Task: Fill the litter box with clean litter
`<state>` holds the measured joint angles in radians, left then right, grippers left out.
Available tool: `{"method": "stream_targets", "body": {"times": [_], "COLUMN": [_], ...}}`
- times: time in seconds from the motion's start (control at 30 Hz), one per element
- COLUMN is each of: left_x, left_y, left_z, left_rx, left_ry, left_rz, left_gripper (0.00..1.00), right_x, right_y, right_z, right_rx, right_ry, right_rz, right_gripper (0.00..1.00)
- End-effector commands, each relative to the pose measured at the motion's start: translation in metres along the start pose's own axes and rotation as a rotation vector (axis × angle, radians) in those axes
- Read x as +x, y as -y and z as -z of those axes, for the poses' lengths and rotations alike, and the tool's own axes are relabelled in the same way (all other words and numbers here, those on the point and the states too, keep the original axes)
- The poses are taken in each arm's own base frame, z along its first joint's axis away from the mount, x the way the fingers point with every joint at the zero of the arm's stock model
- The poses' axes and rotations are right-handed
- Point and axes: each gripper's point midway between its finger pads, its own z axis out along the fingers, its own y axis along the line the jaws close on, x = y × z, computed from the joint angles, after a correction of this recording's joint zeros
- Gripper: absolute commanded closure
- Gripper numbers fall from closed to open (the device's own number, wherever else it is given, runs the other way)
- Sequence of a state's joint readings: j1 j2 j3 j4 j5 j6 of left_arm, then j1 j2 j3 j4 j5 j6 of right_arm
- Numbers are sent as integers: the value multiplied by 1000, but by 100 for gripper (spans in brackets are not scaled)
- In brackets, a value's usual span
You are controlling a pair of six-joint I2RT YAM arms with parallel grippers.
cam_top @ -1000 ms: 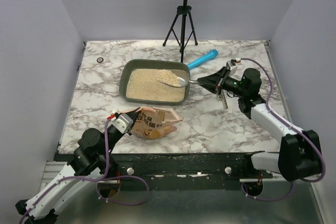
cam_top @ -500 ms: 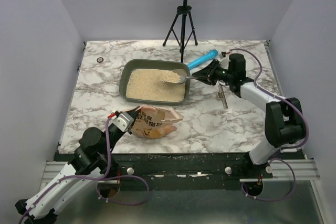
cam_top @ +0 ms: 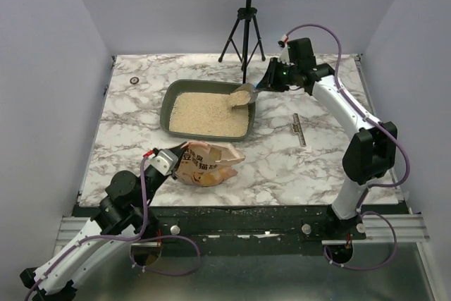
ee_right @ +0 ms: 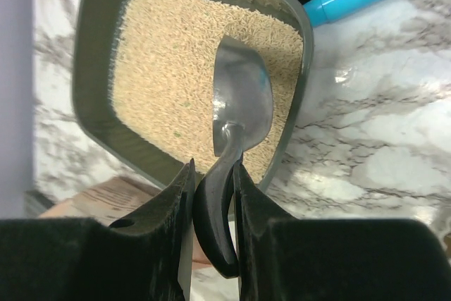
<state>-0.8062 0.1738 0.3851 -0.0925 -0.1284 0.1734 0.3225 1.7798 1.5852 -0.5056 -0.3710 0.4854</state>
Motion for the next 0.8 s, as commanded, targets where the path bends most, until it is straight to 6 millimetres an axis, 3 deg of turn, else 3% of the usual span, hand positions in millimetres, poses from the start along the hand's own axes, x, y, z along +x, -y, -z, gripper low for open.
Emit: {"method": "stream_targets", "body": {"times": [0.0,0.2,0.3,0.53,0.77], "left_x": [-41,-36,-37,-40,-39], "left_y": [-20,-21,-20,-19,-13], "left_z": [8,6,6,7,7], "left_rx": [-87,-91,-84,-78,-41], "left_ry": [123,83,75,84,72], "left_rz": [35,40,41,44,47], "left_gripper": [100,100,100,100,100], "right_x": [11,10,2,-11,24], "right_y": [1,-27,-39,-76,-103], "right_z": [7,20,38,106,181], "right_rx": [211,318,374,388,177], "right_ry": [-92,-116,-90,45,75], "right_rz": [233,387,452,534,563], "right_gripper": [99,100,99,99,99]}}
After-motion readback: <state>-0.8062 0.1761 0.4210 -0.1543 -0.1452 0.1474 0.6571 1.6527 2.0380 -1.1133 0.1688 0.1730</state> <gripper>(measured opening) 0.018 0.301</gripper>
